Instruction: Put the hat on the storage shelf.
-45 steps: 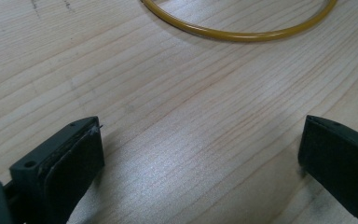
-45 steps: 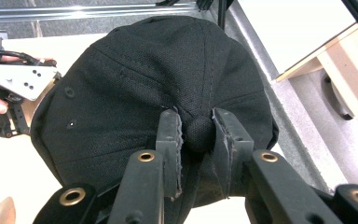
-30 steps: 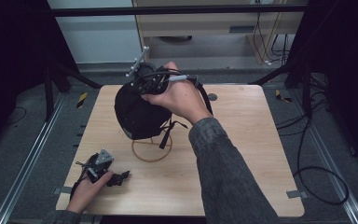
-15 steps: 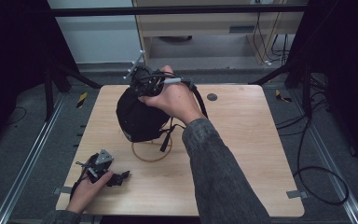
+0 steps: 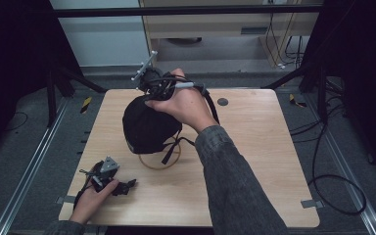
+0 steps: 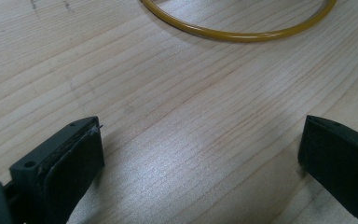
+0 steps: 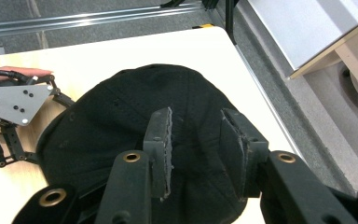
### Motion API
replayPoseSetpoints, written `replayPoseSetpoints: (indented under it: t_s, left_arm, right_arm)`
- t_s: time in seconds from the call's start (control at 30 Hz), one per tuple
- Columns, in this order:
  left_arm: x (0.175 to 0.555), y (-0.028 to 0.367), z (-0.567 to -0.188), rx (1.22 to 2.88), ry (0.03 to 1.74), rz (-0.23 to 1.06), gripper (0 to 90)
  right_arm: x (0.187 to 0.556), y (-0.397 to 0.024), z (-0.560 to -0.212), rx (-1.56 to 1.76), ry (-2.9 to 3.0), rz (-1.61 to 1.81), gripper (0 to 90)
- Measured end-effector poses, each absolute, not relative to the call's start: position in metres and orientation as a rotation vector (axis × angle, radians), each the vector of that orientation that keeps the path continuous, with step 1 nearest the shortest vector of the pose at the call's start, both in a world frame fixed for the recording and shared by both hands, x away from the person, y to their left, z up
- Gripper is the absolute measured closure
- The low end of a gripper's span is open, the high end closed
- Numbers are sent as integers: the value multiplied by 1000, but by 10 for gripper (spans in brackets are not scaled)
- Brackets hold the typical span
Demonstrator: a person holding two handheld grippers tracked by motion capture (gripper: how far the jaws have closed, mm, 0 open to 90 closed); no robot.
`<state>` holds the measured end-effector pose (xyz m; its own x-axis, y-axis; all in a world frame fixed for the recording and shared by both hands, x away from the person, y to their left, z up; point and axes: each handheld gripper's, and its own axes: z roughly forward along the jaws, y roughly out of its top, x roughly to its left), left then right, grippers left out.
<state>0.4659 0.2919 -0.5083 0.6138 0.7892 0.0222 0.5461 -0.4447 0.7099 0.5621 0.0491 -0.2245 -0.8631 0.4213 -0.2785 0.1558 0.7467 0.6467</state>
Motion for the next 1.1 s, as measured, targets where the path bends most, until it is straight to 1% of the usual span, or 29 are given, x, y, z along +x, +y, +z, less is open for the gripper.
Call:
replayPoseSetpoints:
  t_s: [0.43, 0.63, 1.1]
  left_arm:
    - [466, 292, -508, 2162, 1045, 463, 0]
    - [466, 292, -508, 2164, 1044, 461, 0]
    - [466, 292, -508, 2164, 1044, 460, 0]
  right_arm:
    - [556, 29, -218, 459, 2512, 941, 639]
    - [552, 12, -216, 487, 2490, 962, 649]
    - [552, -20, -225, 542, 2456, 982, 656]
